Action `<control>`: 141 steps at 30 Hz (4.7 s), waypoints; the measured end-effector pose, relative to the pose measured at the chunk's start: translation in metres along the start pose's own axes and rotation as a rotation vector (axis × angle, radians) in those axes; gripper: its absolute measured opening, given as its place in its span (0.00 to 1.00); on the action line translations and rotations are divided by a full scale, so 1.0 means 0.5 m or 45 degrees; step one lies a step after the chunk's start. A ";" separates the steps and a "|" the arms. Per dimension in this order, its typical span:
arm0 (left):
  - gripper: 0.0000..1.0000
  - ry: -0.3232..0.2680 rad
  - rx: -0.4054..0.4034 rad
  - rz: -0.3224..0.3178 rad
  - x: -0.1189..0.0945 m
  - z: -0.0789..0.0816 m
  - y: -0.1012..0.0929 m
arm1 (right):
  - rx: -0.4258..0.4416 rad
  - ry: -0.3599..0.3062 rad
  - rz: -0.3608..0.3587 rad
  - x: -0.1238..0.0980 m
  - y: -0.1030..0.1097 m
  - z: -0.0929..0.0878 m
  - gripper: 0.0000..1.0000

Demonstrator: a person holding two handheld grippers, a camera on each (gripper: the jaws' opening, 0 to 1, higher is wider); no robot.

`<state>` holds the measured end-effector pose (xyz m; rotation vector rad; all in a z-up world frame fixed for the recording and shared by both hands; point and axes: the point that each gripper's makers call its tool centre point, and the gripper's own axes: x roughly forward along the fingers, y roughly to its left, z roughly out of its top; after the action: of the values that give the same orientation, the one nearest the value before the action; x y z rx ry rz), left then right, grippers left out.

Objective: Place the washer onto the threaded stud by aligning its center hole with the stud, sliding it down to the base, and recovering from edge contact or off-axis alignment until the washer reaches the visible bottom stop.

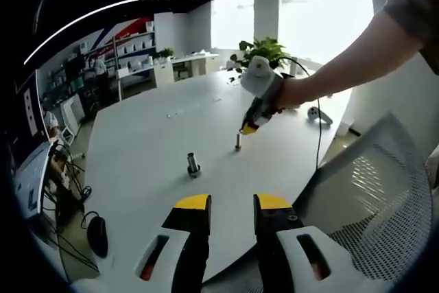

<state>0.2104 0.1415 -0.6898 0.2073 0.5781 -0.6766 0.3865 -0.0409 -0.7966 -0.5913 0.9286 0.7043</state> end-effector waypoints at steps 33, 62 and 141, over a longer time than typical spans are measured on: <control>0.23 0.011 -0.015 0.015 0.000 -0.003 0.006 | -0.015 0.134 0.064 0.066 0.008 -0.022 0.13; 0.23 0.028 -0.014 0.013 0.002 -0.009 0.005 | 0.063 0.106 0.090 0.082 0.016 -0.042 0.20; 0.24 -0.123 0.005 -0.076 -0.010 0.037 -0.023 | 0.450 -0.543 -0.170 -0.340 0.123 -0.145 0.24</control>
<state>0.2079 0.1285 -0.6716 0.1602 0.4918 -0.7415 0.2333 -0.1021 -0.6932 -0.1751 0.5881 0.5024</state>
